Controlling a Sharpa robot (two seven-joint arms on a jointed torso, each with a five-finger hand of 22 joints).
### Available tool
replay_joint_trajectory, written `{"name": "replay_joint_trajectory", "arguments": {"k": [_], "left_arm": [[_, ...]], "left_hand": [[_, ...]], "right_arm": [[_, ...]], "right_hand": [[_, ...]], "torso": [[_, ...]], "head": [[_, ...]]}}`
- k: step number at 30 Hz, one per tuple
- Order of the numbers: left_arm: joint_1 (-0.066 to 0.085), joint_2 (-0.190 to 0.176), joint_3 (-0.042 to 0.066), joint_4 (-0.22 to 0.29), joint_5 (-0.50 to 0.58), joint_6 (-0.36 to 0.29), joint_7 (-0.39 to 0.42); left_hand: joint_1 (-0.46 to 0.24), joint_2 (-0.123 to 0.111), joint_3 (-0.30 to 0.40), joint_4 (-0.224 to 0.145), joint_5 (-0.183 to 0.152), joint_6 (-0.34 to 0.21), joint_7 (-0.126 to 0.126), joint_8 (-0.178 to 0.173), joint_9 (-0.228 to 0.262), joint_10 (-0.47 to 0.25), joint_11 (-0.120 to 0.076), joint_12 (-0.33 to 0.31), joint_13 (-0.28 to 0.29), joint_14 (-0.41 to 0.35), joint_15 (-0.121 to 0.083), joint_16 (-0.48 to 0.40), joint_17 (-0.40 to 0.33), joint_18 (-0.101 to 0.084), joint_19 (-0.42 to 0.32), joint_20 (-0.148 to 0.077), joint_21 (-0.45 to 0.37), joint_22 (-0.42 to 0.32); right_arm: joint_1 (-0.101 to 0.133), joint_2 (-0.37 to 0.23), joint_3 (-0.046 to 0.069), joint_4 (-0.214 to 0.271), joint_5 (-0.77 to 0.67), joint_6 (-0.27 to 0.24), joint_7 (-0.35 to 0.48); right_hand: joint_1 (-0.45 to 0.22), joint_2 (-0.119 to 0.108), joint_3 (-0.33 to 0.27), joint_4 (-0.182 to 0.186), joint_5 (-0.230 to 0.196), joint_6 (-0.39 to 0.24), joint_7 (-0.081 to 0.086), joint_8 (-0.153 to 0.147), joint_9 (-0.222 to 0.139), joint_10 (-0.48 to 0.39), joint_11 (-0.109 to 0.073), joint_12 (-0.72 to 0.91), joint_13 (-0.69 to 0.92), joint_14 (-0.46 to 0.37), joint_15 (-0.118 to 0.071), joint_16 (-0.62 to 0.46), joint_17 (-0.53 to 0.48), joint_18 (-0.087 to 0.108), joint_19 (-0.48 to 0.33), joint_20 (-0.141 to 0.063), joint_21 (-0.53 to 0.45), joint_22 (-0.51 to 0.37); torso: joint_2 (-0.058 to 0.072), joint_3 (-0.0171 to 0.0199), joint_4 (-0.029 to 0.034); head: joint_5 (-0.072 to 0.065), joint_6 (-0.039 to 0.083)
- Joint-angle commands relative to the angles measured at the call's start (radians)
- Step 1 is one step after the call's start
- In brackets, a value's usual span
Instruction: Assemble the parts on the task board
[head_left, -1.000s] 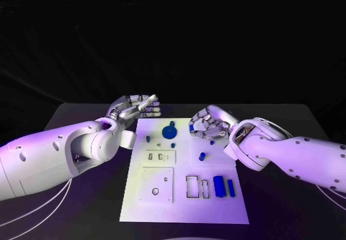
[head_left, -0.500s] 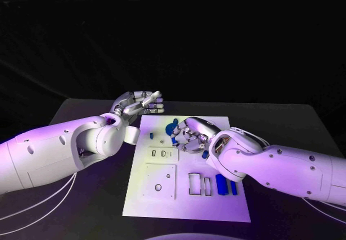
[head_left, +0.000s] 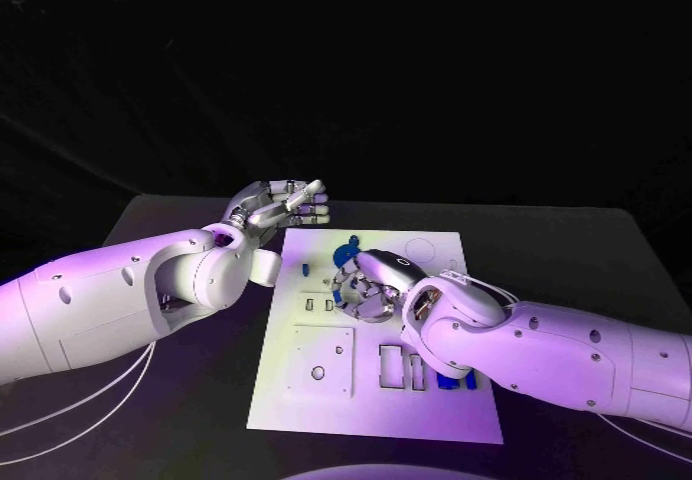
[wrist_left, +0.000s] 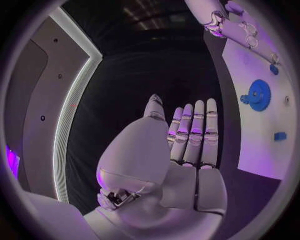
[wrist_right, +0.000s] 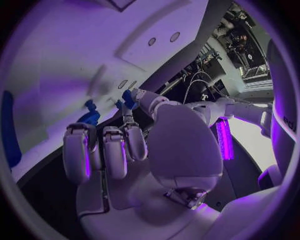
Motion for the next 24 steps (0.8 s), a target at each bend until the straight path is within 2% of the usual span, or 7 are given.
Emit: {"name": "replay_joint_trajectory", "arguments": {"k": [1,5,12,24], "left_arm": [[0.001,0.002,0.001,0.001,0.004,0.016,0.007],[0.001,0.002,0.001,0.001,0.004,0.015,0.007],[0.001,0.001,0.001,0.001,0.004,0.016,0.006],[0.001,0.000,0.001,0.002,0.004,0.017,0.005]], "left_hand": [[-0.001,0.010,-0.006,-0.001,-0.007,-0.006,0.018,-0.006,0.001,-0.005,0.000,-0.002,0.001,-0.009,0.001,-0.004,0.001,0.007,-0.006,0.004,-0.007,-0.002],[0.000,0.011,-0.008,-0.002,-0.007,-0.007,0.019,-0.006,0.002,-0.005,0.000,-0.002,0.001,-0.010,0.001,-0.006,0.002,0.007,-0.006,0.004,-0.007,-0.002],[0.000,0.011,-0.008,-0.002,-0.007,-0.007,0.019,-0.006,0.002,-0.005,0.000,-0.002,0.001,-0.010,0.002,-0.006,0.002,0.007,-0.006,0.004,-0.007,-0.002],[0.001,0.011,-0.009,-0.002,-0.007,-0.007,0.019,-0.006,0.003,-0.005,0.000,-0.001,0.001,-0.011,0.002,-0.007,0.003,0.007,-0.007,0.004,-0.007,-0.002]], "right_arm": [[-0.004,0.010,-0.001,-0.009,-0.047,0.017,-0.025],[-0.007,0.021,-0.002,-0.023,-0.051,0.025,-0.032],[-0.011,0.028,-0.004,-0.033,-0.058,0.037,-0.038],[-0.016,0.033,-0.005,-0.041,-0.067,0.064,-0.048]], "right_hand": [[-0.013,0.001,0.002,-0.005,0.005,0.002,-0.002,0.004,0.030,-0.002,-0.001,0.001,0.076,0.104,-0.007,0.006,0.263,-0.013,0.023,-0.006,0.006,0.186],[-0.017,0.000,0.002,-0.005,0.003,0.001,-0.001,0.004,0.030,-0.003,-0.001,0.000,0.074,0.104,-0.007,0.006,0.263,-0.013,0.023,-0.006,0.006,0.186],[-0.022,-0.002,0.001,-0.006,-0.002,0.001,-0.001,0.003,0.030,-0.003,-0.001,-0.001,0.074,0.104,-0.007,0.006,0.263,-0.012,0.022,-0.006,0.004,0.185],[-0.039,-0.013,-0.003,-0.008,-0.016,-0.001,0.000,0.002,0.031,-0.004,0.000,-0.002,0.073,0.104,-0.006,0.006,0.263,-0.011,0.020,-0.005,0.001,0.184]], "torso": [[0.000,0.0000,0.0016],[0.000,0.0005,-0.0001],[-0.001,0.0002,0.0004],[0.000,0.0002,0.0003]], "head": [[-0.002,0.000],[0.001,-0.003],[0.004,-0.011],[0.005,-0.014]]}}
